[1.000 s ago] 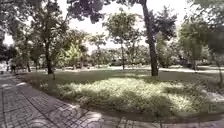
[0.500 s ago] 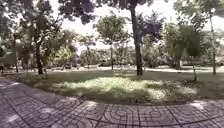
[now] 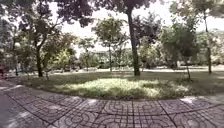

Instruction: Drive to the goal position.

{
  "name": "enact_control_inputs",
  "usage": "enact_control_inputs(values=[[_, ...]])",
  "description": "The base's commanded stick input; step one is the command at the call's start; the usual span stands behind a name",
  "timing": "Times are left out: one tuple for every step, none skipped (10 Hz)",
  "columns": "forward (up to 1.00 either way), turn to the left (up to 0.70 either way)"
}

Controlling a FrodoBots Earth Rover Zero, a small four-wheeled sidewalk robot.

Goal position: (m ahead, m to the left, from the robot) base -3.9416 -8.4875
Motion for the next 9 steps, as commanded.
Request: enact_control_inputs(values=[[0.00, 0.00], [0.00, 0.00], [0.00, 0.00], [0.00, 0.00], [0.00, 0.00], [0.00, 0.00], [0.00, 0.00], [0.00, 0.00], [0.00, -0.17]])
